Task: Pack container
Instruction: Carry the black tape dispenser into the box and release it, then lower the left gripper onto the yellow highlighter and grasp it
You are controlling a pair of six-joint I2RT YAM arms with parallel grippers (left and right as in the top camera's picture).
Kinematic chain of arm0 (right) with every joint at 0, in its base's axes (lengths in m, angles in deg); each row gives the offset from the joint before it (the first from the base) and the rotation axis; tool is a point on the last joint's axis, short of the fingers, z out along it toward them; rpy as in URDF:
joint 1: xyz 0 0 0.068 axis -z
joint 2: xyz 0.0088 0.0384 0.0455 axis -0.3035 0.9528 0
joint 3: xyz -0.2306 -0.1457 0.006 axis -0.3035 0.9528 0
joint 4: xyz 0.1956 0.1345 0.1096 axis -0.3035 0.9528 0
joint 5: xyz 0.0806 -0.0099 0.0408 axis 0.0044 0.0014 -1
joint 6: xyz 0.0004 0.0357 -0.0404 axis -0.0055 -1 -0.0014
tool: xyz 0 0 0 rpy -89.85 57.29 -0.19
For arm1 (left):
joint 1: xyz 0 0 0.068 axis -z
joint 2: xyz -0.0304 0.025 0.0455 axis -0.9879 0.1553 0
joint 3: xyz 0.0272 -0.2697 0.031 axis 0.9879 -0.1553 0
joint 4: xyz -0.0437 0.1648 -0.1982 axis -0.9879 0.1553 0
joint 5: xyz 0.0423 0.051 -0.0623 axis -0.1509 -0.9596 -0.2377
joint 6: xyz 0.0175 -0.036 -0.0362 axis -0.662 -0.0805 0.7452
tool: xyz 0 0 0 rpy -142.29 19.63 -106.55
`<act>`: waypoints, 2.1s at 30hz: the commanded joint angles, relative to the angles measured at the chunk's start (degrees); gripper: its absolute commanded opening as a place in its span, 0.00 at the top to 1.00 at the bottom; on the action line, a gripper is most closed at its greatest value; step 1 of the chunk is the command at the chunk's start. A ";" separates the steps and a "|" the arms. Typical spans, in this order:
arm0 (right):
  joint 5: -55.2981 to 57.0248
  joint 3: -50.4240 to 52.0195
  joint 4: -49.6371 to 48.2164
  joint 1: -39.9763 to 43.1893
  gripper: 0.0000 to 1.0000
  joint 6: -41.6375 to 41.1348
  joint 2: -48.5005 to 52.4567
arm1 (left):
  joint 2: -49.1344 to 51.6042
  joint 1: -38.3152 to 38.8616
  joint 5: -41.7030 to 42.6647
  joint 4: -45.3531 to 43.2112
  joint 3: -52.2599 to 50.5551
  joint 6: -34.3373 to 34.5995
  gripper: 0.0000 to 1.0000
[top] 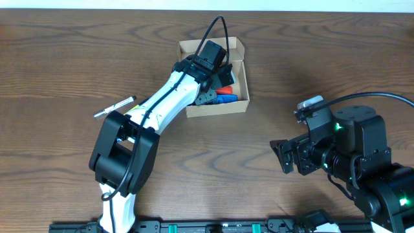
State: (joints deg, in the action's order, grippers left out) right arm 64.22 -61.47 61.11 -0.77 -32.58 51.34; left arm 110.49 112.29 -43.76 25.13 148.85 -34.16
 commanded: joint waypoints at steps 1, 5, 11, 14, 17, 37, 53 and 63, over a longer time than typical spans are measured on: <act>-0.17 0.17 0.07 0.37 0.01 0.85 -0.15 | -1.73 -0.02 -1.16 0.35 0.79 2.21 0.30; -0.15 0.17 0.07 0.37 0.01 0.85 -0.15 | -5.79 -0.04 -3.19 0.37 1.64 7.61 0.30; -0.15 0.17 0.07 0.37 0.01 0.85 -0.15 | -15.23 -0.94 -4.28 0.90 1.73 16.94 0.24; -0.17 0.17 0.07 0.37 0.01 0.85 -0.15 | -18.86 -2.19 -4.02 3.28 1.73 19.45 0.22; -0.17 0.17 0.07 0.37 0.01 0.85 -0.15 | -20.65 -3.45 -4.07 6.40 1.73 20.24 0.26; -0.17 0.17 0.09 0.37 0.01 0.85 -0.15 | -21.46 -27.80 5.16 18.47 -6.08 31.26 0.40; -0.17 0.17 0.13 0.37 0.01 0.85 -0.15 | -21.22 -28.41 7.45 -1.07 -26.47 21.20 0.41; -0.17 0.17 0.24 0.37 0.01 0.85 -0.15 | -19.98 -28.59 7.98 -7.63 -29.59 21.22 0.46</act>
State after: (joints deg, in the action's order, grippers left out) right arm 64.20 -61.50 61.18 -0.77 -32.58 51.34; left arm 89.40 84.05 -36.44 18.18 119.60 -12.07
